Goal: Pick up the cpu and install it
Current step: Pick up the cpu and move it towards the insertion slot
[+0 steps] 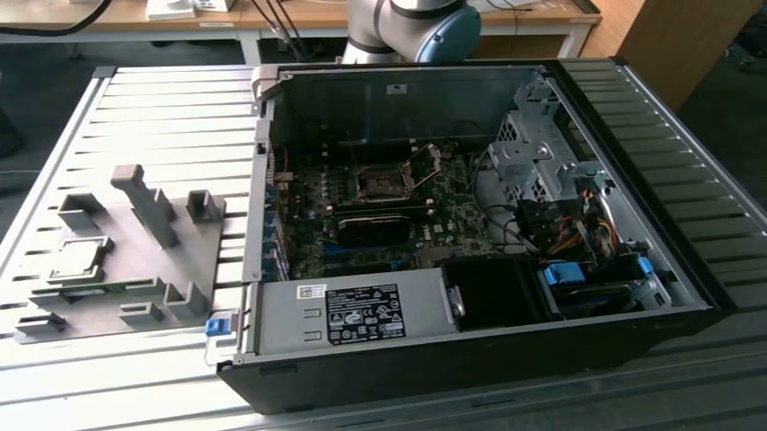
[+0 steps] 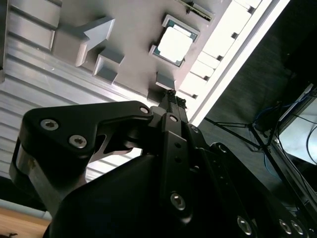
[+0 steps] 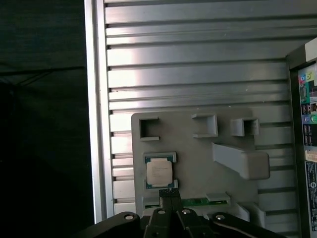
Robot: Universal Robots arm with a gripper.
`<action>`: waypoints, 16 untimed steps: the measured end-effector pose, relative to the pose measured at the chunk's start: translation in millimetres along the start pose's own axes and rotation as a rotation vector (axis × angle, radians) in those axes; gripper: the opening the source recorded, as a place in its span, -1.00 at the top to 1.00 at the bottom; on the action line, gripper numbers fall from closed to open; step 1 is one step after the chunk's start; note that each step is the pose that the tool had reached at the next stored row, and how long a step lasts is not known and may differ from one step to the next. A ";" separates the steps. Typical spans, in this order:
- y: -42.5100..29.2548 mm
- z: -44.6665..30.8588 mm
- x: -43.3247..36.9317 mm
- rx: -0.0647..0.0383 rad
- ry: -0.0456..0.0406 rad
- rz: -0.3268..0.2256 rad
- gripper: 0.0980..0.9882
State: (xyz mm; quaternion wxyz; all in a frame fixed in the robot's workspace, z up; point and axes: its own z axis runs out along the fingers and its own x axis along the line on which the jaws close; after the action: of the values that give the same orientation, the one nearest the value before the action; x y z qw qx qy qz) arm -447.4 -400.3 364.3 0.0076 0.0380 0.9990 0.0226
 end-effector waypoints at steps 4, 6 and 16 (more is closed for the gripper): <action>-0.4 2.7 -0.1 0.002 0.0136 0.001 0.98; -0.6 4.5 -0.1 0.002 0.0152 0.001 0.98; -2.0 13.8 -0.1 -0.007 0.0170 0.001 0.96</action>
State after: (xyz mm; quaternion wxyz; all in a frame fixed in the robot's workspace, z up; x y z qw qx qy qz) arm -447.3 -401.6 350.4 -0.0008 0.0382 0.9989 0.0265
